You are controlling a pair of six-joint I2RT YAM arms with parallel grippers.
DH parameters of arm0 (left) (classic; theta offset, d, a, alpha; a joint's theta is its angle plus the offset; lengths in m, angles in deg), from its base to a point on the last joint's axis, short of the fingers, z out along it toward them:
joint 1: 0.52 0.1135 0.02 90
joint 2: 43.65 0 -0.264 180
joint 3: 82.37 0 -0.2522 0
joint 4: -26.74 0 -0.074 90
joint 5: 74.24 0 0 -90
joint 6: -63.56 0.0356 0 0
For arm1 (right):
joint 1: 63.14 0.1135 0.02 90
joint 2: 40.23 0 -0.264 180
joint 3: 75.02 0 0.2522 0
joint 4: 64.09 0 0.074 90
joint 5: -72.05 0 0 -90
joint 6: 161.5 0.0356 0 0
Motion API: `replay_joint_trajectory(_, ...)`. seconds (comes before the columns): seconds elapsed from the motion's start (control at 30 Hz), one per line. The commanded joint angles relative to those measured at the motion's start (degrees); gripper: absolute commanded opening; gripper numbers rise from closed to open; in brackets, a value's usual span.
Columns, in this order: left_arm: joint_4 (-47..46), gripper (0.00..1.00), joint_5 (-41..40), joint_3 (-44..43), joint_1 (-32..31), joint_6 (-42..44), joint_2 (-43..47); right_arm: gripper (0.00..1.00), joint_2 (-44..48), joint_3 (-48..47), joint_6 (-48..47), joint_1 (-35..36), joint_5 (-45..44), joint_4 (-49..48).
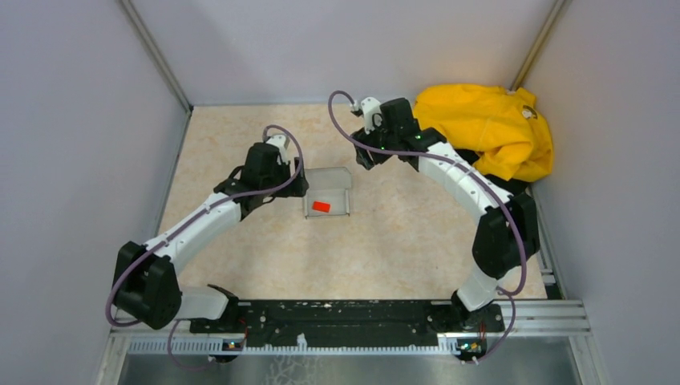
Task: Fold the paper box
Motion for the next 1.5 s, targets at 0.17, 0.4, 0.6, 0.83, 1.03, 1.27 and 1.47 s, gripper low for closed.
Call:
replay_joint_trajectory(0.17,-9.36,0.81,-7.79,-2.39,-0.31,15.66,-2.21,0.53,-3.73,-1.39,-9.88,0.73,3.15,-2.51)
replay_joint_trajectory(0.4,-10.12,0.82,-4.70,-3.43,-0.27,22.90,-4.48,0.50,-5.24,-0.85,-14.79,3.82,5.04,-0.63)
replay_joint_trajectory(0.6,-8.89,0.83,-2.62,-4.09,-0.22,26.37,-4.98,0.48,-7.11,-1.09,-16.29,7.14,3.10,0.66)
replay_joint_trajectory(0.83,-7.43,0.74,0.15,-6.07,0.09,27.87,-7.29,0.40,-9.09,-2.80,-15.11,7.76,0.41,-0.24)
replay_joint_trajectory(1.03,-6.84,0.65,3.14,-6.70,1.06,28.54,-8.11,0.36,-10.49,-3.97,-14.56,7.70,-1.00,-0.99)
replay_joint_trajectory(1.27,-7.78,0.63,8.32,-6.13,3.29,28.83,-6.86,0.24,-13.28,-6.43,-14.35,7.68,1.33,-0.49)
replay_joint_trajectory(1.47,-11.09,0.69,13.74,-3.50,6.19,27.58,-4.88,0.24,-13.62,-6.16,-13.51,7.31,2.92,-1.57)
